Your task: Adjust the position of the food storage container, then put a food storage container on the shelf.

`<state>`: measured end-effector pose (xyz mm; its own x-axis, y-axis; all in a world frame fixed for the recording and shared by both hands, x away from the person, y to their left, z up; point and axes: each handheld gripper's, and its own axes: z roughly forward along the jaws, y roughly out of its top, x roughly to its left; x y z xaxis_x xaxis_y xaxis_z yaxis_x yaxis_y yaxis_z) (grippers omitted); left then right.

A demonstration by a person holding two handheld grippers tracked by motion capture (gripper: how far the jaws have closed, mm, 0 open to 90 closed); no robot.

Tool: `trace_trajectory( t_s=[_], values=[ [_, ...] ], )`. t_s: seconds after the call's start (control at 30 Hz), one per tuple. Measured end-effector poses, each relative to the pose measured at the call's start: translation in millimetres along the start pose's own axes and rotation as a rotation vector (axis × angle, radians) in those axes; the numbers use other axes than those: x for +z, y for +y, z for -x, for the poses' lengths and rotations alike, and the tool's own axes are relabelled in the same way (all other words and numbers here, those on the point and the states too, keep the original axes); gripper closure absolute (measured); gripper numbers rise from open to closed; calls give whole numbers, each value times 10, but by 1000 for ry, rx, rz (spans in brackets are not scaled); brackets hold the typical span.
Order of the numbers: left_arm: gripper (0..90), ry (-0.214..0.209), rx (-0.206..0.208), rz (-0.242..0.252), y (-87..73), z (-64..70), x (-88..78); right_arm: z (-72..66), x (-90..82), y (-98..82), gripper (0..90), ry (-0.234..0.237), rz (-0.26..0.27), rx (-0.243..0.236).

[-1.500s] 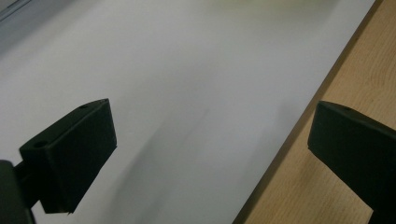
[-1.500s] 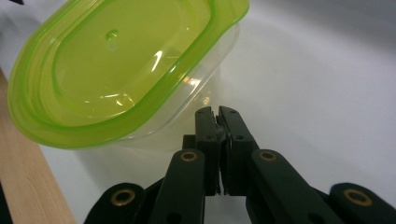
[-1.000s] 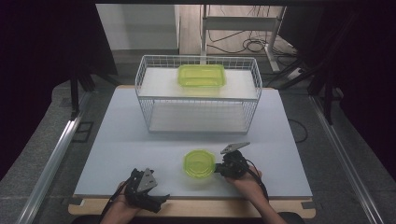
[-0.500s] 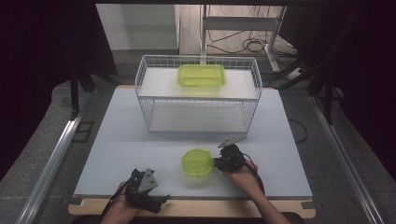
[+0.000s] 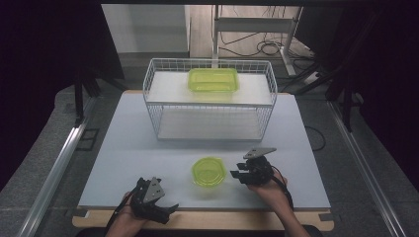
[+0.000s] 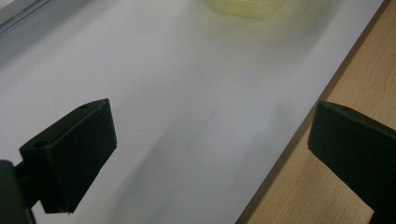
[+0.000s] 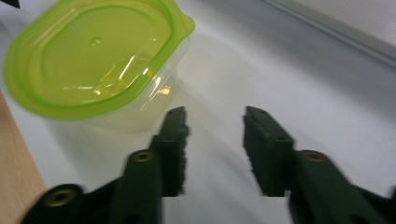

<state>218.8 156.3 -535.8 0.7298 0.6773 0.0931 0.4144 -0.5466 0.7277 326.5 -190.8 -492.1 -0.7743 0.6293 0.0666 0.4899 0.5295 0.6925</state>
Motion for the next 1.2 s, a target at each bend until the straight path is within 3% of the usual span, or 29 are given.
trace_trajectory(
  t_s=[0.1,0.23,0.43,0.63,0.83,1.03,1.2],
  values=[
    [11,-11,-20,21,5,-13,-25,-47,-93,-34,422,-24,30,-16],
    [12,-8,-24,23,0,-30,-37,-85,-154,-124,284,-19,65,-24],
    [12,-5,-21,12,-6,-27,-26,-23,-143,-195,210,-10,61,21],
    [13,-6,-11,0,-8,-25,-12,-31,-133,-181,200,0,33,61],
    [13,-4,-9,-1,-10,-24,-15,-57,-164,-119,180,5,38,85],
    [13,-7,-2,-11,-5,-8,4,-92,-195,-19,322,56,88,91],
    [13,-8,4,-15,-3,3,16,-94,-148,88,390,123,92,116]
  ],
)
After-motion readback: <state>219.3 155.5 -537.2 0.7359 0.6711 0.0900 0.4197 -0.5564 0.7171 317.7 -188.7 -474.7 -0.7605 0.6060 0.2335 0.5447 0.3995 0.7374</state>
